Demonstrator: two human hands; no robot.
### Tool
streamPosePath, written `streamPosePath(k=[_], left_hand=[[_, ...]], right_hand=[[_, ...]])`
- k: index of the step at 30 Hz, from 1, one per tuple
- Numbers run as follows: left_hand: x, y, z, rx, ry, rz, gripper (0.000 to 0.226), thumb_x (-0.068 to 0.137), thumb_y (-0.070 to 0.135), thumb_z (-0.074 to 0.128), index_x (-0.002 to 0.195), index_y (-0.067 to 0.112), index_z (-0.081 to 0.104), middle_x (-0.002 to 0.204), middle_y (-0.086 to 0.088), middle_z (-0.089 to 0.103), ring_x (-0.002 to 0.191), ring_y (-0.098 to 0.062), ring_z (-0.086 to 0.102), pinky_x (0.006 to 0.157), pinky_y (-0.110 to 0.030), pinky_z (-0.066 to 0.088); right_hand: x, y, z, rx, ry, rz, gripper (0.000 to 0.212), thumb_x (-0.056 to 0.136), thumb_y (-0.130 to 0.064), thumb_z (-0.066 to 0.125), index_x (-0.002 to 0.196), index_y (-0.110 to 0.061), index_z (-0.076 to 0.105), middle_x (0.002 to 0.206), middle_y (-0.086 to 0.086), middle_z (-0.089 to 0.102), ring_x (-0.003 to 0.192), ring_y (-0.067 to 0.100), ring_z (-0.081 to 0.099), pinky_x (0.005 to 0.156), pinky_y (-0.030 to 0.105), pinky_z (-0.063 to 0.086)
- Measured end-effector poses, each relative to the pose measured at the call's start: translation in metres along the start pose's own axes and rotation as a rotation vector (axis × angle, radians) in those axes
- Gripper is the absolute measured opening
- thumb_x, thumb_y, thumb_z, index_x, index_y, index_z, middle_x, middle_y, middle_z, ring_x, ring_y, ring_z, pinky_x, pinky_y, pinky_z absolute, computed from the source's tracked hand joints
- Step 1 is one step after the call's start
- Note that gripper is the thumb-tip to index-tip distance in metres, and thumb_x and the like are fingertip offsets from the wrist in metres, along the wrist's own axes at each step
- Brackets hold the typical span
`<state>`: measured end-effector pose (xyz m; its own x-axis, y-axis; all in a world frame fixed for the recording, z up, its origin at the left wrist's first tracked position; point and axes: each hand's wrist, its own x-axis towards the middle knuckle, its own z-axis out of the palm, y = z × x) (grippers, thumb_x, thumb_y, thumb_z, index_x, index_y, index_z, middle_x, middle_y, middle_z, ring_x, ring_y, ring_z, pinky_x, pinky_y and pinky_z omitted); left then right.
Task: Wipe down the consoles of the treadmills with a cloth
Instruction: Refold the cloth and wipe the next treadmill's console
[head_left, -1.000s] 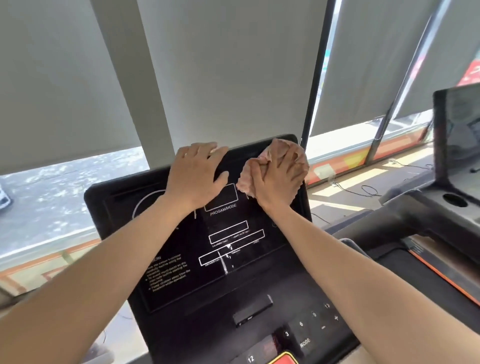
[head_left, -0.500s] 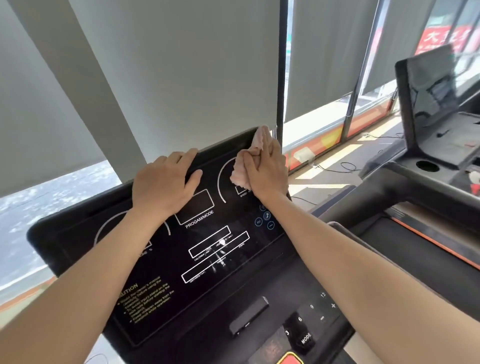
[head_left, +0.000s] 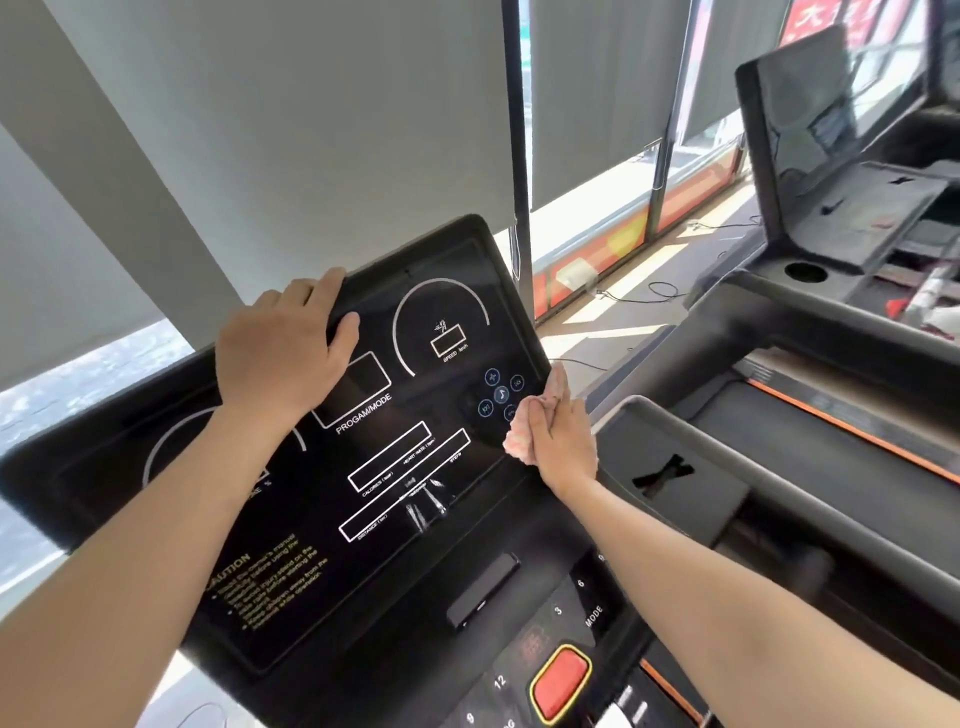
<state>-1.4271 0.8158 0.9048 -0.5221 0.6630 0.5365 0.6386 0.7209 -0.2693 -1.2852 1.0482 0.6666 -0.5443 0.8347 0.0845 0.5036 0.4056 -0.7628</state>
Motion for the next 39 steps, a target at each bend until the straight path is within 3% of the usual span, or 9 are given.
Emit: streamPosePath(k=[4, 7, 12, 16, 20, 25, 29, 34, 39], left_hand=[[0.0, -0.001, 0.002, 0.005, 0.015, 0.021, 0.049, 0.104, 0.042, 0.042, 0.145, 0.016, 0.044, 0.122, -0.016, 0.068, 0.088, -0.042, 0.065, 0.061, -0.04, 0.043], [-0.001, -0.003, 0.003, 0.0, 0.031, 0.031, 0.05, 0.105, 0.042, 0.04, 0.146, 0.015, 0.042, 0.123, -0.017, 0.067, 0.091, -0.042, 0.065, 0.061, -0.039, 0.042], [-0.002, -0.007, 0.007, -0.004, 0.025, 0.045, 0.054, 0.105, 0.042, 0.04, 0.149, 0.013, 0.039, 0.126, -0.017, 0.065, 0.099, -0.042, 0.062, 0.068, -0.047, 0.048], [-0.007, -0.01, 0.004, -0.07, 0.029, 0.072, 0.058, 0.102, 0.041, 0.041, 0.151, 0.011, 0.04, 0.137, -0.013, 0.061, 0.115, -0.04, 0.059, 0.086, -0.052, 0.05], [-0.023, 0.001, 0.001, -0.101, 0.025, 0.056, 0.062, 0.095, 0.037, 0.054, 0.151, 0.011, 0.042, 0.153, -0.014, 0.048, 0.132, -0.04, 0.049, 0.104, -0.055, 0.038], [-0.045, 0.009, -0.005, -0.114, 0.006, 0.062, 0.064, 0.094, 0.034, 0.056, 0.152, 0.013, 0.042, 0.161, -0.015, 0.037, 0.148, -0.038, 0.032, 0.122, -0.053, 0.02], [-0.099, 0.029, -0.004, -0.237, 0.005, 0.072, 0.058, 0.092, 0.029, 0.058, 0.147, 0.014, 0.051, 0.154, -0.012, 0.049, 0.144, -0.033, 0.043, 0.117, -0.048, 0.035], [-0.206, 0.069, 0.015, -0.373, -0.094, -0.021, 0.046, 0.09, 0.03, 0.059, 0.134, 0.016, 0.064, 0.135, -0.001, 0.065, 0.126, -0.024, 0.058, 0.102, -0.038, 0.045], [-0.293, 0.108, 0.041, -0.355, -0.26, -0.214, 0.048, 0.089, 0.033, 0.057, 0.132, 0.014, 0.066, 0.127, -0.001, 0.068, 0.119, -0.025, 0.06, 0.093, -0.04, 0.053]], right_hand=[[-0.009, 0.012, -0.009, 0.012, -0.058, 0.042, 0.081, 0.088, -0.078, 0.024, 0.145, -0.021, 0.039, 0.131, 0.009, 0.055, 0.118, 0.037, 0.059, 0.094, 0.052, 0.049], [-0.017, 0.023, -0.012, 0.04, -0.134, -0.043, 0.078, 0.093, -0.07, 0.031, 0.157, -0.026, 0.021, 0.153, 0.004, 0.043, 0.138, 0.03, 0.047, 0.111, 0.051, 0.042], [-0.027, 0.03, -0.015, 0.015, -0.186, -0.268, 0.073, 0.106, -0.049, 0.033, 0.162, -0.026, -0.008, 0.171, -0.007, -0.004, 0.157, 0.015, -0.003, 0.127, 0.038, 0.005], [-0.045, 0.041, -0.013, -0.201, -0.317, -0.366, 0.073, 0.109, -0.05, 0.022, 0.152, -0.033, -0.035, 0.155, -0.006, -0.049, 0.148, 0.018, -0.04, 0.123, 0.039, -0.022], [-0.059, 0.042, -0.011, -0.299, -0.353, -0.414, 0.075, 0.107, -0.049, 0.023, 0.151, -0.028, -0.033, 0.155, 0.0, -0.044, 0.145, 0.024, -0.043, 0.119, 0.039, -0.03], [-0.067, 0.053, -0.002, -0.458, -0.418, -0.626, 0.078, 0.098, -0.071, 0.007, 0.152, -0.033, -0.035, 0.161, 0.013, -0.038, 0.149, 0.035, -0.037, 0.117, 0.054, -0.03], [-0.062, 0.051, -0.005, -0.555, -0.388, -0.861, 0.075, 0.104, -0.06, 0.023, 0.16, -0.03, -0.018, 0.167, 0.014, -0.025, 0.154, 0.034, -0.027, 0.121, 0.063, -0.015], [-0.062, 0.045, -0.009, -0.567, -0.419, -0.896, 0.075, 0.103, -0.063, 0.024, 0.162, -0.032, -0.01, 0.169, 0.019, -0.011, 0.155, 0.042, -0.015, 0.121, 0.056, -0.022], [-0.063, 0.044, -0.005, -0.588, -0.437, -1.012, 0.072, 0.103, -0.067, 0.019, 0.162, -0.036, -0.007, 0.169, 0.013, -0.019, 0.155, 0.047, -0.009, 0.123, 0.067, -0.005]])
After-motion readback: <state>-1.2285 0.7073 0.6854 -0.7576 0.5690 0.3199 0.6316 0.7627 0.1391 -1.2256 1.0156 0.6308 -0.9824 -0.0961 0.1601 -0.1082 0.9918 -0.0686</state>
